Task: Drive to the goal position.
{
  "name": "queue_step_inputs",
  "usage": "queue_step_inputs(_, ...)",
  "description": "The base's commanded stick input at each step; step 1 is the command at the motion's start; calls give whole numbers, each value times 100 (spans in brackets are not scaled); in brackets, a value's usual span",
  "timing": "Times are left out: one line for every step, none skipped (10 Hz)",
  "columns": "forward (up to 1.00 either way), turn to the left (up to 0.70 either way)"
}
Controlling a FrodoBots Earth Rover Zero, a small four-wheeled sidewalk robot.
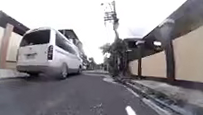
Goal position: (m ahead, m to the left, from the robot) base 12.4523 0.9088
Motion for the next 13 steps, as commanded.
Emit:
queue_step_inputs(85,-33)
queue_step_inputs(85,-33)
queue_step_inputs(85,-33)
queue_step_inputs(85,-33)
queue_step_inputs(85,-33)
queue_step_inputs(85,-33)
queue_step_inputs(85,-15)
queue_step_inputs(85,0)
queue_step_inputs(85,0)
queue_step_inputs(85,0)
queue_step_inputs(85,0)
queue_step_inputs(85,0)
queue_step_inputs(85,0)
